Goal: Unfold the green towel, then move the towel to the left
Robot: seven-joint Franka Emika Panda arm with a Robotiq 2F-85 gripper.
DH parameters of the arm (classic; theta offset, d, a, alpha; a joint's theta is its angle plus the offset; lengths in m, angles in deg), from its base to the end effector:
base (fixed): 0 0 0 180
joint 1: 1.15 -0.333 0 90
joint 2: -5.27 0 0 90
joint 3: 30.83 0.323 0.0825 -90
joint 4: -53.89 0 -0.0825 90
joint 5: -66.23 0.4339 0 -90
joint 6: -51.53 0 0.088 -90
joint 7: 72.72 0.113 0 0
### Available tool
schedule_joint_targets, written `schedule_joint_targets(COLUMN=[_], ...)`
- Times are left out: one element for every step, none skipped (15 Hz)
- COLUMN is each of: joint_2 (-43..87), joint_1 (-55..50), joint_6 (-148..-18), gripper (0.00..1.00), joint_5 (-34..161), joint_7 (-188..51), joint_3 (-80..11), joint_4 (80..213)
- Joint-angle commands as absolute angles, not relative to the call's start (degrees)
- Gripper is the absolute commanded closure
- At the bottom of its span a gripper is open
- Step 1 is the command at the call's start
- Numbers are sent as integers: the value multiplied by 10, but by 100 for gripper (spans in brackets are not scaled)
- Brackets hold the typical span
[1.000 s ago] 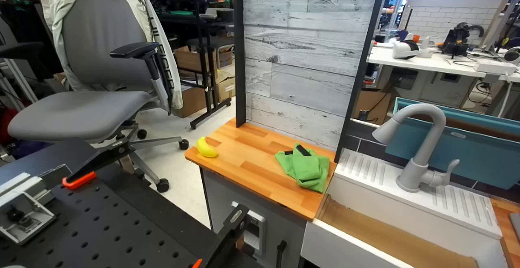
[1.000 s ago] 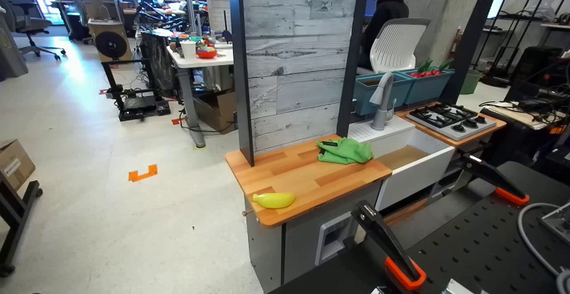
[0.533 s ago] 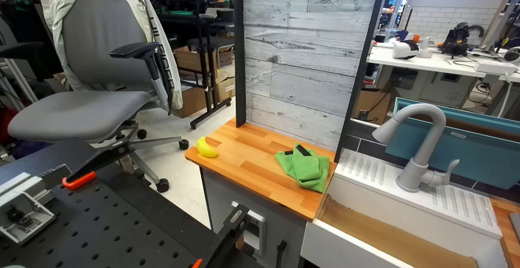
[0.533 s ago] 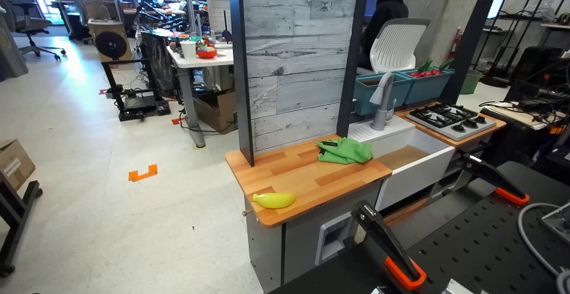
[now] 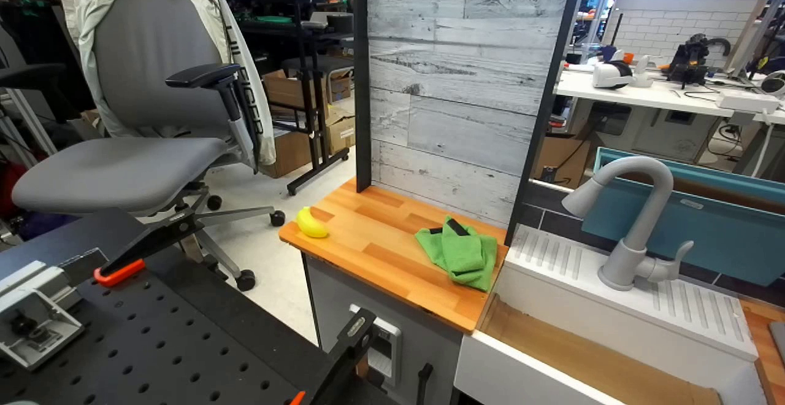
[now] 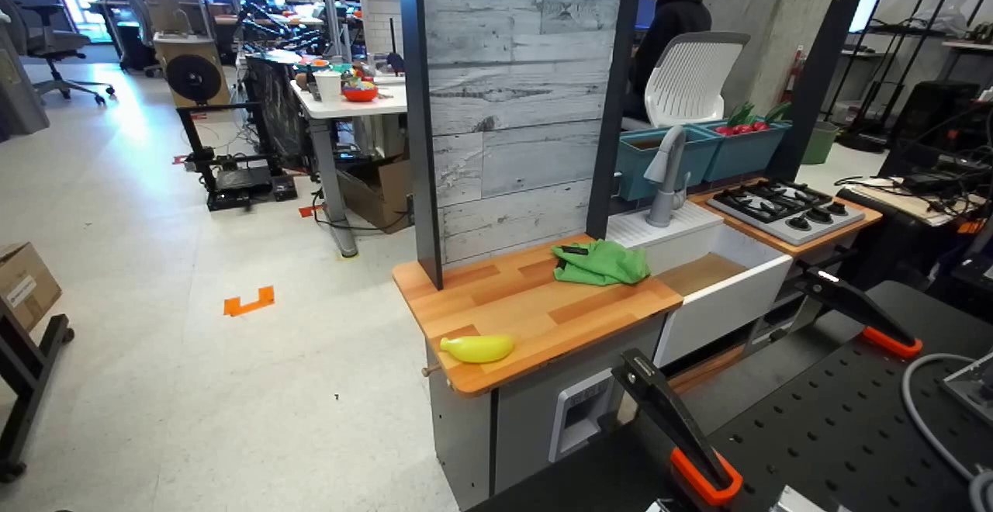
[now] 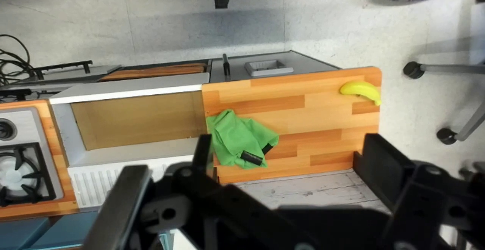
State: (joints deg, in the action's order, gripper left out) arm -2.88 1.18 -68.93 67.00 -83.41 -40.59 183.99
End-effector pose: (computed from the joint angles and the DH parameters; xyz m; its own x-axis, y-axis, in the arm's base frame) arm 0.5211 -0.1113 0.3885 0.9994 -0.0290 -0.0212 -0.0298 -0.9988 -0.0400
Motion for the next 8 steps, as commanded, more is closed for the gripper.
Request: schedule_joint_targets(joint_2=[102,133,164,192,223,250,279,306], joint_1=[26,29,33,38,44,50,58,66], joint_6=[-751,-764,-779,-788,-796,-799,-800,-803], gripper=[0,0,0,0,0,0,0,0], joint_5=[703,712,723,733,743,749,755,761], joint_7=[-821,-822,-824,-827,-831,-833,-835,-835], joint_3=[-398,-397,-394,-391,-388,-384,-379,-373], joint_4=[1774,1759,1745,1730,1714,1697,1679,1663])
